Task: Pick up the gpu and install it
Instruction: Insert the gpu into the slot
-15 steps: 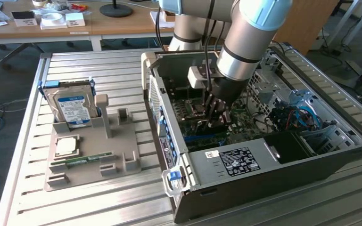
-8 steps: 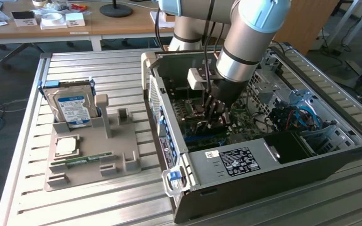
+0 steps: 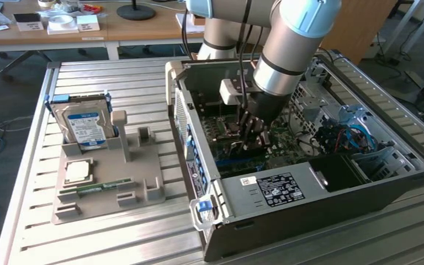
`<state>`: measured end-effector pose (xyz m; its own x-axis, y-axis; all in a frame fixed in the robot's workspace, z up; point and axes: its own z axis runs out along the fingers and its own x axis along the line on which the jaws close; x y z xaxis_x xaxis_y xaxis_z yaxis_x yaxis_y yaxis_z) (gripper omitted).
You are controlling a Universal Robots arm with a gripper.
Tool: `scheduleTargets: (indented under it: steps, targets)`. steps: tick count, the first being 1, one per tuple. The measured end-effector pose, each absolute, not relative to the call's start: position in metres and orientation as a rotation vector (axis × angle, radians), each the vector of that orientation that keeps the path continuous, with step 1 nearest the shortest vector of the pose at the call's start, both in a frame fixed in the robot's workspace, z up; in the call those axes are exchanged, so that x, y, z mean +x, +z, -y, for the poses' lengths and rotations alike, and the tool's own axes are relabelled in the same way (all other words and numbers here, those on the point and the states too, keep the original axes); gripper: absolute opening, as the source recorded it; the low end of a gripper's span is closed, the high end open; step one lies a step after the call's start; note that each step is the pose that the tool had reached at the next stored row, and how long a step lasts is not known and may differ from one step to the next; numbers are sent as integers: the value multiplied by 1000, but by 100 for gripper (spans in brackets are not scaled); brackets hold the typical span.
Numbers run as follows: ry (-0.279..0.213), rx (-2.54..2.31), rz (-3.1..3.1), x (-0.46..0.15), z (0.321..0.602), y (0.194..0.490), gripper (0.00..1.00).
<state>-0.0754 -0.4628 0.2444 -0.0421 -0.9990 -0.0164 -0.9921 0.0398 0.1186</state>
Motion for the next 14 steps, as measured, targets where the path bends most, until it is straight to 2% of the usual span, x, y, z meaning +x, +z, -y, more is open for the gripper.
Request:
scheduleTargets:
  steps: [14]
  targets:
    - [-146,2123,2212,-76,463,244,27]
